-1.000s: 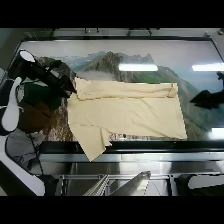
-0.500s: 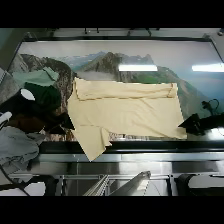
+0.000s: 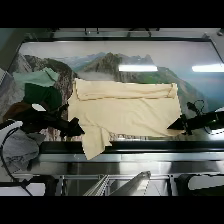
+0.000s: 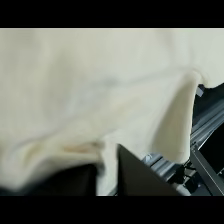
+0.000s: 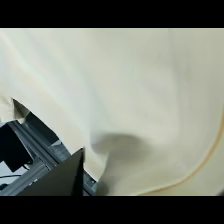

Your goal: Fold the shirts.

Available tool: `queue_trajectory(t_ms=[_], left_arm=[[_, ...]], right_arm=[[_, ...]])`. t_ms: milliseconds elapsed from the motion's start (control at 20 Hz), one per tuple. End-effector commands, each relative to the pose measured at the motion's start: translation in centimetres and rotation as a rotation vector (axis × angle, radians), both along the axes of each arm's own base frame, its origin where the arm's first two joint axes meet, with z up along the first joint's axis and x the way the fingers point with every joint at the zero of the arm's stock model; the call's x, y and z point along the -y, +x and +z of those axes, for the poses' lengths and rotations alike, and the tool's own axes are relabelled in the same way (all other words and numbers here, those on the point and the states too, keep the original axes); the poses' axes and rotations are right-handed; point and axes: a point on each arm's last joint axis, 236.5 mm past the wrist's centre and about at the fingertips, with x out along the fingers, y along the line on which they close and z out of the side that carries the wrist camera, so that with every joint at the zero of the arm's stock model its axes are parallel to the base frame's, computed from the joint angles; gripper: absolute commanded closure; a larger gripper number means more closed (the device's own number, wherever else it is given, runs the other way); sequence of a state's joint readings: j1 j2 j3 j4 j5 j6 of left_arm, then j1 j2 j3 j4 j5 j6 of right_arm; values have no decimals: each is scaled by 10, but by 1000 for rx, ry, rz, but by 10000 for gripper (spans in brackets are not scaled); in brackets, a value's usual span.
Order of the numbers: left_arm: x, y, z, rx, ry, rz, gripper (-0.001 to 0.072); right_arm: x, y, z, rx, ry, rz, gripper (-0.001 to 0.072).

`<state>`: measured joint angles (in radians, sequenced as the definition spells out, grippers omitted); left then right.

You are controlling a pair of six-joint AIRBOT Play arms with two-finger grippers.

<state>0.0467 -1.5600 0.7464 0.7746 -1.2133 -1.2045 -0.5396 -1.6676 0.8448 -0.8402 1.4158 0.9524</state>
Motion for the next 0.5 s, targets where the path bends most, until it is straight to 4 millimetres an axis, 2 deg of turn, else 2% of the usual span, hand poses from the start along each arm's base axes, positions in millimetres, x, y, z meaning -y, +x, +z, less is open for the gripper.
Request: queue_trajectory(t_ms=[0,100,300,450], left_arm=[[19,19,-1,48,-44,-31,689],[12,13,8,24,-62,-46,689],[-28,-5,16,-3,-35,50,689],[-45,-12,19,7,-46,140,689]], right_arm=[[7,12,-2,41,-34,-6,553],[20,5,5,12,-63,35,625],[48,3,26,2,-87,-21,627],[53,-2,31,-9,-67,-40,621]])
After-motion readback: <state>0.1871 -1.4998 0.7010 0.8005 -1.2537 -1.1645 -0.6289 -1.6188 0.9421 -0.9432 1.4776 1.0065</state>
